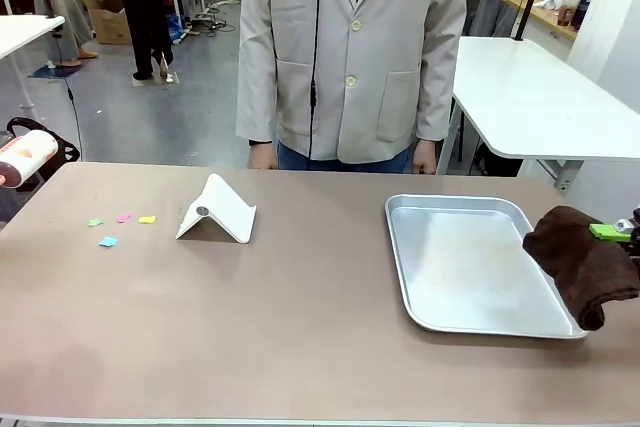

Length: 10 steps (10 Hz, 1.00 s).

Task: Clean the surface of the table.
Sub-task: If a person points to the right, clean the right side of the table with your right hand, and if they point to the left, clean the left side with your left hand.

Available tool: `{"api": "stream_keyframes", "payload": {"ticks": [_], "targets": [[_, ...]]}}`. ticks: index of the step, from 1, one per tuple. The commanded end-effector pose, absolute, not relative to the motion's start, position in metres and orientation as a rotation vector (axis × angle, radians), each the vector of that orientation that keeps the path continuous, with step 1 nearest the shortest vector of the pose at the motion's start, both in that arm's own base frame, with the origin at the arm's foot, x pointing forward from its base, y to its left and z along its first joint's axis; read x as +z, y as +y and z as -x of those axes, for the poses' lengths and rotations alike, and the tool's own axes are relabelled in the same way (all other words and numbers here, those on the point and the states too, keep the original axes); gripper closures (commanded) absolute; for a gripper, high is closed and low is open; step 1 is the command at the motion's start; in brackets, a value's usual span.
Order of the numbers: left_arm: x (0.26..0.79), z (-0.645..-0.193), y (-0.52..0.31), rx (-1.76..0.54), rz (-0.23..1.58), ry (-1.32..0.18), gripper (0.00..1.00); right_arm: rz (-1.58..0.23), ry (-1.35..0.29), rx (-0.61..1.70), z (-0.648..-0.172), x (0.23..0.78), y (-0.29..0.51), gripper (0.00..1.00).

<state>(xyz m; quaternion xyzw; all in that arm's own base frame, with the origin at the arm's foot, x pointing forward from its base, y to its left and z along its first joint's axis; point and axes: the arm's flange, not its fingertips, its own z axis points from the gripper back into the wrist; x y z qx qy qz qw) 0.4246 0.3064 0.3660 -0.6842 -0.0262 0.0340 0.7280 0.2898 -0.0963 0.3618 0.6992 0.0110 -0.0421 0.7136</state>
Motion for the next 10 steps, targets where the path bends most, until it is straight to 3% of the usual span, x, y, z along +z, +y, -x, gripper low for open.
{"api": "stream_keyframes", "payload": {"ticks": [1, 10], "targets": [[0.37, -0.4217, 0.3054, 0.071, 1.529, -0.071, 0.97, -1.572, 0.072, -0.09, -0.3108, 0.3575, -0.1106, 0.89], [0.37, -0.4217, 0.3054, 0.071, 1.529, -0.071, 0.97, -1.572, 0.072, -0.09, -0.3108, 0.3575, -0.1106, 0.89]]}}
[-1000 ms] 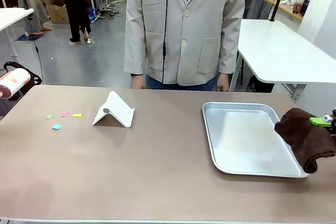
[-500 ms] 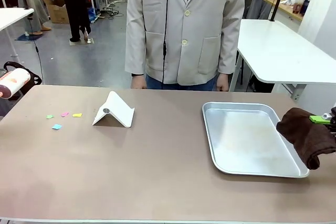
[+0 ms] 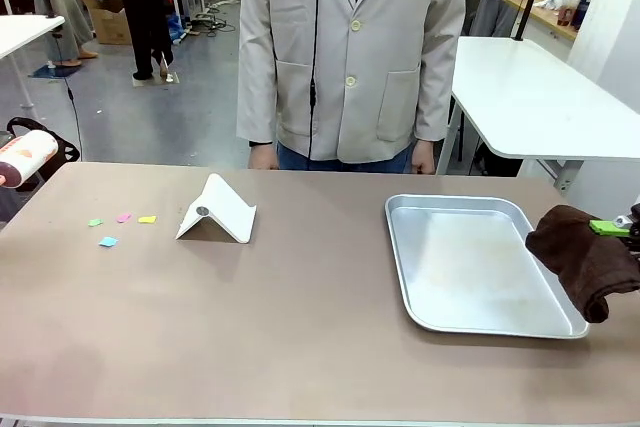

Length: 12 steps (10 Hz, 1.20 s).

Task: Clean the surface of the table.
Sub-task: Clean the area not pointed to by the person.

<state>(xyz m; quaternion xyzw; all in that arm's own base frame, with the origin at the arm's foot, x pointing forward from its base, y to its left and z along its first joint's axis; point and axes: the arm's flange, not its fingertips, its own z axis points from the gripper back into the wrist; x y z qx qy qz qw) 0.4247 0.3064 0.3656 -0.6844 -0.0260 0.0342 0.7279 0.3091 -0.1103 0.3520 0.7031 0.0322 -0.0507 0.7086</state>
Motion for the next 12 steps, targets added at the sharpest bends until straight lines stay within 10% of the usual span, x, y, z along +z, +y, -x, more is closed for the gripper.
{"api": "stream_keyframes", "payload": {"ticks": [1, 8, 9, 12], "targets": [[0.37, -0.422, 0.305, 0.071, 1.529, -0.071, 0.97, -1.572, 0.072, -0.09, -0.311, 0.357, -0.111, 0.89], [0.37, -0.422, 0.305, 0.071, 1.529, -0.071, 0.97, -1.572, 0.072, -0.09, -0.311, 0.357, -0.111, 0.89], [0.366, -0.425, 0.306, 0.075, 1.508, -0.057, 0.78, -1.572, 0.072, -0.09, -0.311, 0.357, -0.111, 0.89], [0.399, -0.429, 0.284, 0.095, 1.078, -0.329, 0.78, -1.572, 0.072, -0.09, -0.311, 0.357, -0.111, 0.89]]}}
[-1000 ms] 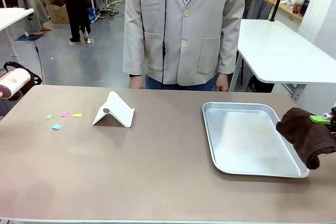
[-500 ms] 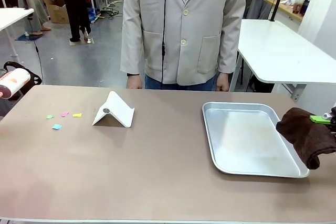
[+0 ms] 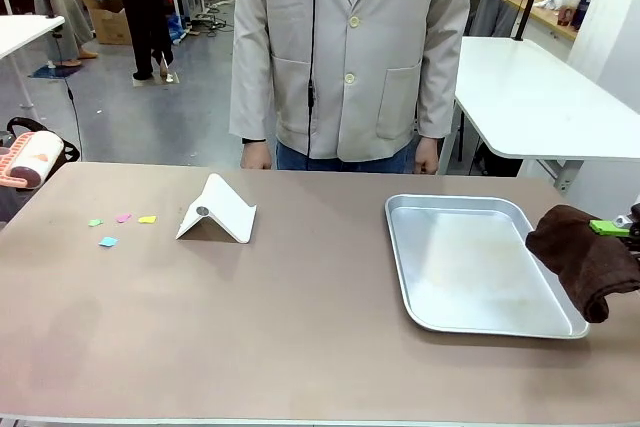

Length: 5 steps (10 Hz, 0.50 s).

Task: Clean the surface of the table.
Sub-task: Clean the area not pointed to by the person.

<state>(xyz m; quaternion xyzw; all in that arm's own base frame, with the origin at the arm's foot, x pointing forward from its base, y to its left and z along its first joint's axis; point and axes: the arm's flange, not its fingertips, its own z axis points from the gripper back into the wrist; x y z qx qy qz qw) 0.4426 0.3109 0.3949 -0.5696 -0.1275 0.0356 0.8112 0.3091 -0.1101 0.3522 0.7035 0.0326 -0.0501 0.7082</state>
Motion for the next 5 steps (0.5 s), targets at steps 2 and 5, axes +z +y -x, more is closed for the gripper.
{"api": "stream_keyframes", "payload": {"ticks": [2, 5], "targets": [[0.4049, -0.4328, 0.2819, 0.143, 0.904, -0.313, 0.78, -1.572, 0.072, -0.09, -0.3108, 0.3575, -0.1106, 0.89], [0.4044, -0.4327, 0.2785, 0.155, 0.746, -0.221, 0.94, -1.572, 0.072, -0.09, -0.3108, 0.3575, -0.1106, 0.89]]}}
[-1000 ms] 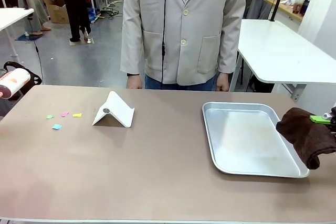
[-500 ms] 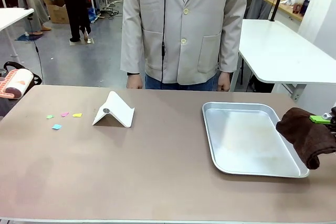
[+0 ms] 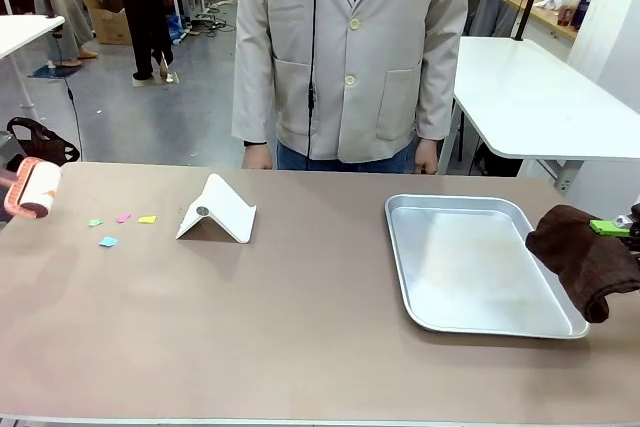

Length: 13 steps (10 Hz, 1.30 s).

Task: Clean the surface of the table.
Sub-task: Clean the area not pointed to by the person.

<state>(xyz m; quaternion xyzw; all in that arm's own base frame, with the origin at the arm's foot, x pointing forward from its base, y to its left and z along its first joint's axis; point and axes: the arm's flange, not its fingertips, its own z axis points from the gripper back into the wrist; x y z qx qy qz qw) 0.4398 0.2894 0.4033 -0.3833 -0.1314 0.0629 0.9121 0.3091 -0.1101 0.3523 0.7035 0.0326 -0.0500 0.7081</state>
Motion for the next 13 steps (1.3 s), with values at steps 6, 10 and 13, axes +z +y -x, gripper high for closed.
{"api": "stream_keyframes", "payload": {"ticks": [6, 10, 13], "targets": [[0.389, -0.431, 0.268, 0.134, 0.663, -0.116, 0.94, -1.572, 0.072, -0.09, -0.311, 0.357, -0.111, 0.89], [0.379, -0.436, 0.245, 0.089, 0.619, -0.042, 0.94, -1.572, 0.072, -0.09, -0.311, 0.357, -0.111, 0.89], [0.376, -0.441, 0.232, 0.103, 0.586, -0.102, 0.94, -1.572, 0.072, -0.09, -0.311, 0.357, -0.111, 0.89]]}}
